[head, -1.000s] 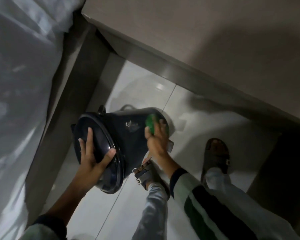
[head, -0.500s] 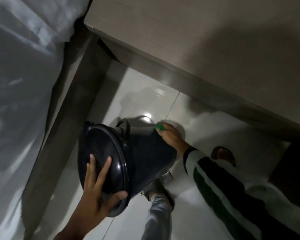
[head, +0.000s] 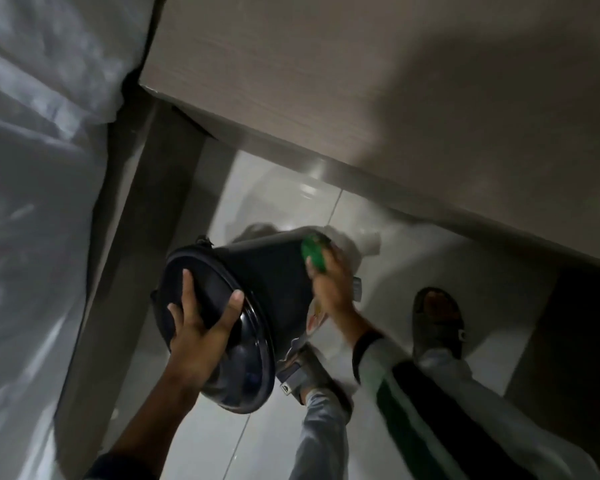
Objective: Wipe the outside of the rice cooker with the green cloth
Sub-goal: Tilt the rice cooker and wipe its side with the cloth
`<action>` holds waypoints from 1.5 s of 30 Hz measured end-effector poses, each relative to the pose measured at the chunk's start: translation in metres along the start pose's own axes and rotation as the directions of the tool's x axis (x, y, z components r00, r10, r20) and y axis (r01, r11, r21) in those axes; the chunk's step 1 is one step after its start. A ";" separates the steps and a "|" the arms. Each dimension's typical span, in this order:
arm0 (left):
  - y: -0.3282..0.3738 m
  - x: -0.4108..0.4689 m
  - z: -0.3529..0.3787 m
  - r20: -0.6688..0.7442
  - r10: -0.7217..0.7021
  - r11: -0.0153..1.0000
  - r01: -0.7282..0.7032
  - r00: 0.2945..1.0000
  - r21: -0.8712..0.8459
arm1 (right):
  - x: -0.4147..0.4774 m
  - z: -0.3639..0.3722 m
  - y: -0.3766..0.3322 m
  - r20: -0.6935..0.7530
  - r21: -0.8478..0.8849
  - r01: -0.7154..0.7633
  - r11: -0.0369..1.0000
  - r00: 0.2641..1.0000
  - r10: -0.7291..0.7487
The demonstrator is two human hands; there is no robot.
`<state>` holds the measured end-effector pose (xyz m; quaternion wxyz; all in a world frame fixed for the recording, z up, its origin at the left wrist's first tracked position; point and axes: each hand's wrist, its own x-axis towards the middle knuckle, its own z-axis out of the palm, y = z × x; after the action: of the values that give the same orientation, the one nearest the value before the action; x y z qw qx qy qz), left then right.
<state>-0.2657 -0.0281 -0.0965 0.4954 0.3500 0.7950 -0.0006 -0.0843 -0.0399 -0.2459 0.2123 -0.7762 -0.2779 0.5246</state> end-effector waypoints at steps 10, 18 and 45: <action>0.062 0.039 -0.008 0.024 -0.083 0.994 0.084 0.996 -0.069 | -0.117 -0.021 -0.043 0.158 0.279 0.325 0.904 0.913 -0.377; 0.021 0.030 -0.016 0.186 0.180 0.896 -0.239 0.966 0.374 | 0.006 -0.026 -0.049 -0.028 0.347 -0.042 0.937 0.998 0.055; 0.030 0.052 -0.028 0.082 0.061 0.994 -0.068 0.995 0.083 | -0.044 0.017 -0.048 0.177 0.696 -0.537 0.477 0.772 0.610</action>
<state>-0.2845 0.0337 -0.1132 0.5109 0.3963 0.7621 -0.0327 -0.1234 -0.0322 -0.1915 0.3204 -0.7016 0.2340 0.5919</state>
